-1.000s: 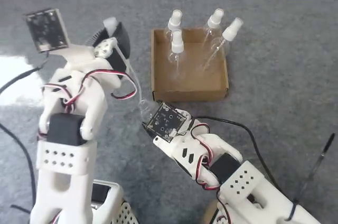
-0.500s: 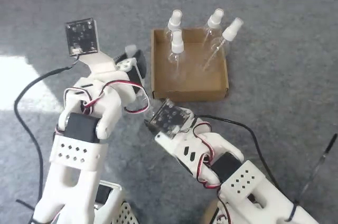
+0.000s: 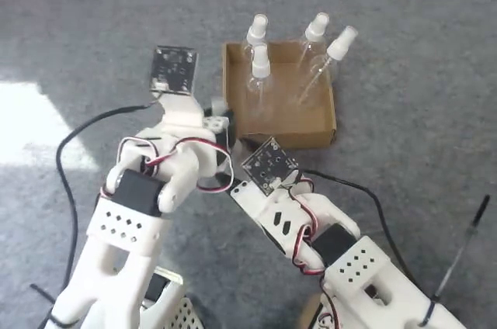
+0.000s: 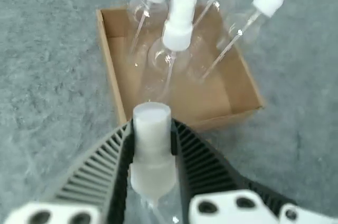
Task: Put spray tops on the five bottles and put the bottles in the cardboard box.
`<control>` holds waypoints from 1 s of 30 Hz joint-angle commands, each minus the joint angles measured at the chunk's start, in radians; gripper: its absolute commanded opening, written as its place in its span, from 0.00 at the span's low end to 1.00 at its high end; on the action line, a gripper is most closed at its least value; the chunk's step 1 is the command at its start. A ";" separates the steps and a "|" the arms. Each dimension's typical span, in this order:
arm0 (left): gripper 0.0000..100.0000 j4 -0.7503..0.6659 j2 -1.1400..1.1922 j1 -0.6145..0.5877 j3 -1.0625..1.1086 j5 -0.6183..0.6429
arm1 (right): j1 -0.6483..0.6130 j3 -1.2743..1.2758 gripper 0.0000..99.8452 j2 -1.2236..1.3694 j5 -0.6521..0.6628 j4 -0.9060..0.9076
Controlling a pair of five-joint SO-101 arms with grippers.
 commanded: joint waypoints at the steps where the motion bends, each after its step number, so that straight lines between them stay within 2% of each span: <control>1: 0.01 0.014 -0.025 0.002 0.033 -0.028 | 0.002 -0.009 0.01 -0.042 -0.014 -0.015; 5: 0.01 0.011 -0.025 0.002 0.047 -0.040 | 0.005 0.023 0.01 -0.044 -0.014 -0.036; 16: 0.01 0.008 -0.025 0.000 0.047 -0.014 | 0.110 0.120 0.01 -0.041 -0.020 -0.415; 23: 0.01 0.006 -0.025 0.002 0.047 0.008 | 0.113 0.121 0.01 -0.033 -0.049 -0.430; 30: 0.01 0.006 -0.025 0.008 0.051 0.009 | 0.177 0.117 0.01 -0.041 -0.101 -0.435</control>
